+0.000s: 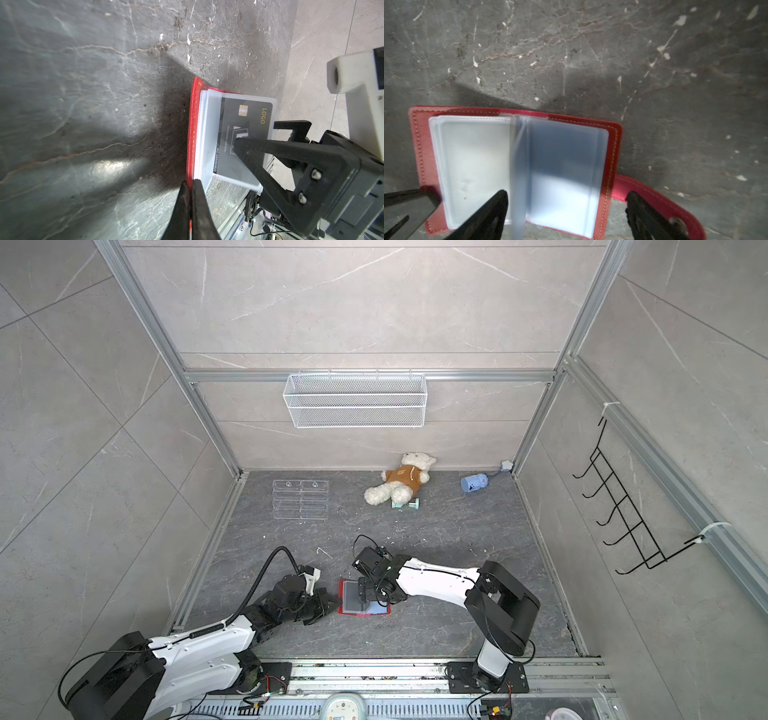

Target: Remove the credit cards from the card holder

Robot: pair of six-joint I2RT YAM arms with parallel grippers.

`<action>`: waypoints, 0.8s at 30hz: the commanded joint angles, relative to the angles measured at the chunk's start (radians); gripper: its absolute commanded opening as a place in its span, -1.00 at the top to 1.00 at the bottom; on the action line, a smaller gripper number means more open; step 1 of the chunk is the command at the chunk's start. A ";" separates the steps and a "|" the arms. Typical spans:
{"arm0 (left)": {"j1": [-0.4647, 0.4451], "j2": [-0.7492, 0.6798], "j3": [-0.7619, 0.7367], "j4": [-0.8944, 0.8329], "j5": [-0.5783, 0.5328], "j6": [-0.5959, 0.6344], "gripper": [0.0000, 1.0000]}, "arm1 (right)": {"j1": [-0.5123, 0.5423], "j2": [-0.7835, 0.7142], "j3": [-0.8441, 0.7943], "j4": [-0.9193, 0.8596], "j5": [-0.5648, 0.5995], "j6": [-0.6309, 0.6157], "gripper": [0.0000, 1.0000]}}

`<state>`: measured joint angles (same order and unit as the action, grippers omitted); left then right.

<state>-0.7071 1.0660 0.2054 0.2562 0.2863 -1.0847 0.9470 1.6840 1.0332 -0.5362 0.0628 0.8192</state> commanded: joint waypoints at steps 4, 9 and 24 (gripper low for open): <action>-0.002 -0.006 0.006 -0.031 -0.036 0.009 0.62 | -0.023 -0.081 -0.047 -0.046 0.031 0.010 -0.85; -0.002 -0.064 0.049 -0.153 -0.076 0.018 -0.06 | -0.039 -0.166 -0.079 -0.053 0.031 0.002 -0.85; -0.004 -0.170 0.287 -0.365 -0.020 0.078 -0.45 | -0.134 -0.373 -0.199 0.197 -0.240 0.009 -0.09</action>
<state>-0.7071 0.8604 0.4667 -0.1272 0.1890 -1.0214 0.8246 1.3128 0.8623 -0.4232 -0.0925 0.8158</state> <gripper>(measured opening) 0.747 0.601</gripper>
